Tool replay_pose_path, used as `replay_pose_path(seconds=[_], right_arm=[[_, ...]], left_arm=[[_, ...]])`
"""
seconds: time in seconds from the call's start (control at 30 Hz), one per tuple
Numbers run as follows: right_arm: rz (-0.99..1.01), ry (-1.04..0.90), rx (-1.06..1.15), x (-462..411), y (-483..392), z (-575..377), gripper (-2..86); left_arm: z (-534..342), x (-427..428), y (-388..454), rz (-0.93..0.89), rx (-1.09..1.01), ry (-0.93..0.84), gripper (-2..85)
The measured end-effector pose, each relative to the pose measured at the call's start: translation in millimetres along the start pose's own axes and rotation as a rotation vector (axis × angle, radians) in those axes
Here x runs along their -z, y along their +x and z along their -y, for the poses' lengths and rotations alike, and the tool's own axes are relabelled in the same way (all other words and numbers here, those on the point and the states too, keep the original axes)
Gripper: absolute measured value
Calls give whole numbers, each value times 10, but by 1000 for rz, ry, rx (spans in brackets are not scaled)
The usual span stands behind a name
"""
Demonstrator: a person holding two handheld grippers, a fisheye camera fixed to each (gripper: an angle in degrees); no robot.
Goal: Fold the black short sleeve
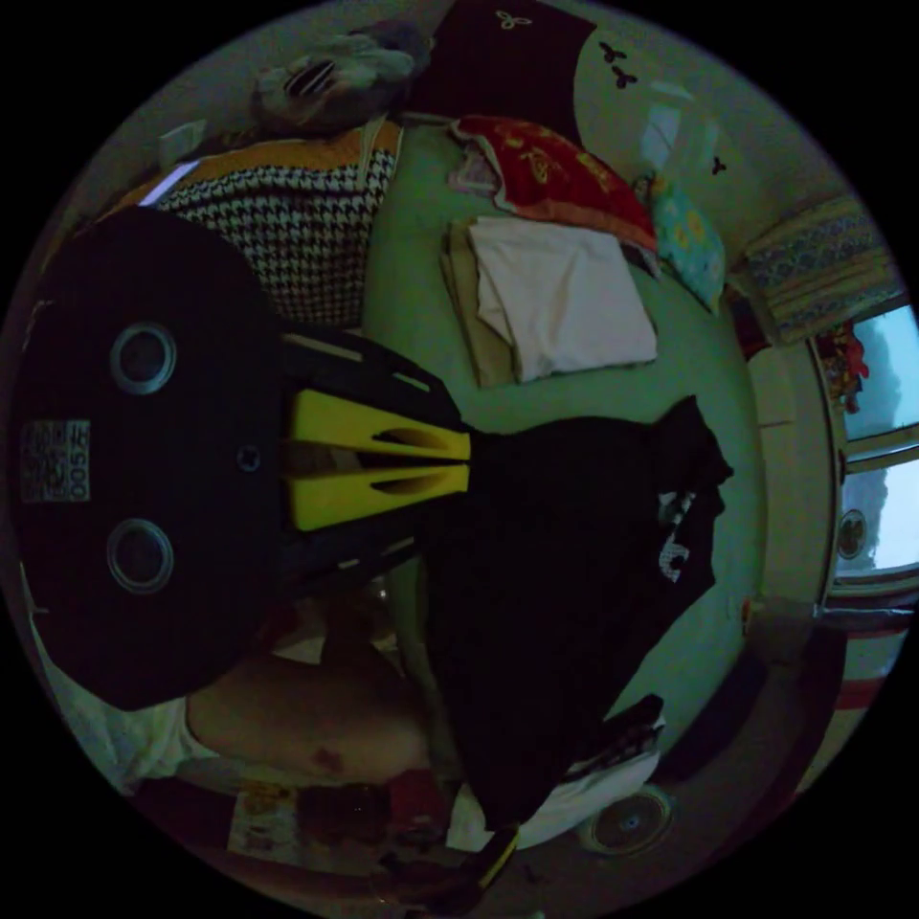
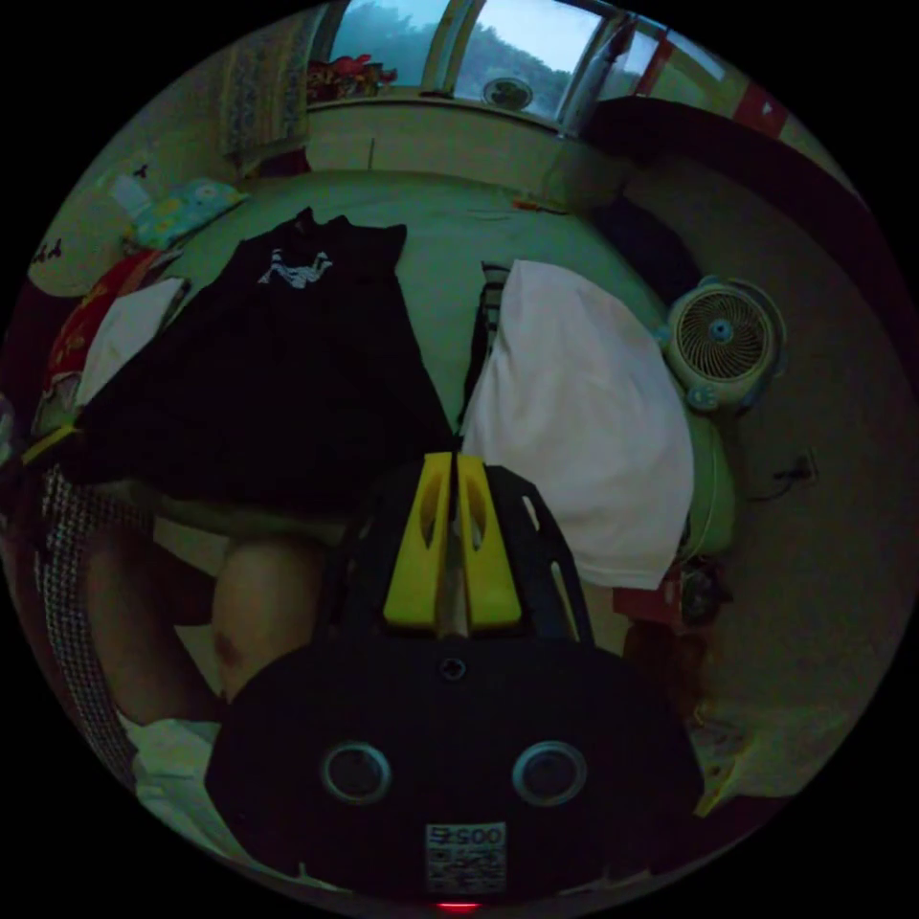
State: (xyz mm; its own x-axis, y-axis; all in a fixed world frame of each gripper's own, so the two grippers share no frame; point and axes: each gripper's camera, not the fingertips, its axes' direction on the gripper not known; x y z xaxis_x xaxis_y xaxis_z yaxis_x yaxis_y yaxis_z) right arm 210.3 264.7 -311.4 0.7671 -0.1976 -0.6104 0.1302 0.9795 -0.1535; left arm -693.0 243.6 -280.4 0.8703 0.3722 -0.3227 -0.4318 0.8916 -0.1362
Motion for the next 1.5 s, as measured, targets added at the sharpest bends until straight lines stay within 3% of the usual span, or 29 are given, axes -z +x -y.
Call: replay_pose_path(seconds=[0.2, 0.43, 0.63, 0.77, 1.2, 1.33, 1.5], right_arm=[[66, -45, 17, -41, 111, -65, -17], [36, -179, 23, -587, 45, 40, -16], [-29, -327, 57, -1027, 55, 285, -15], [23, -309, 77, -1014, 96, 588, -7], [203, -4, 243, -1277, -722, 3489, 74], [249, -25, 252, -1685, -968, 4570, 104], [141, -89, 275, -2221, -1269, 5503, 104]], left_arm=[[-71, 248, -116, -4, 6, 4, 6], [-20, -223, -122, -71, 68, -139, 8], [20, -517, -243, 15, 145, -184, 6], [196, -620, -377, 42, 184, -172, 5], [2386, -1419, -25, -123, 109, 22, 3], [2896, -1804, -53, -155, 141, 45, 2], [3374, -2310, -245, -157, 172, 17, 0]])
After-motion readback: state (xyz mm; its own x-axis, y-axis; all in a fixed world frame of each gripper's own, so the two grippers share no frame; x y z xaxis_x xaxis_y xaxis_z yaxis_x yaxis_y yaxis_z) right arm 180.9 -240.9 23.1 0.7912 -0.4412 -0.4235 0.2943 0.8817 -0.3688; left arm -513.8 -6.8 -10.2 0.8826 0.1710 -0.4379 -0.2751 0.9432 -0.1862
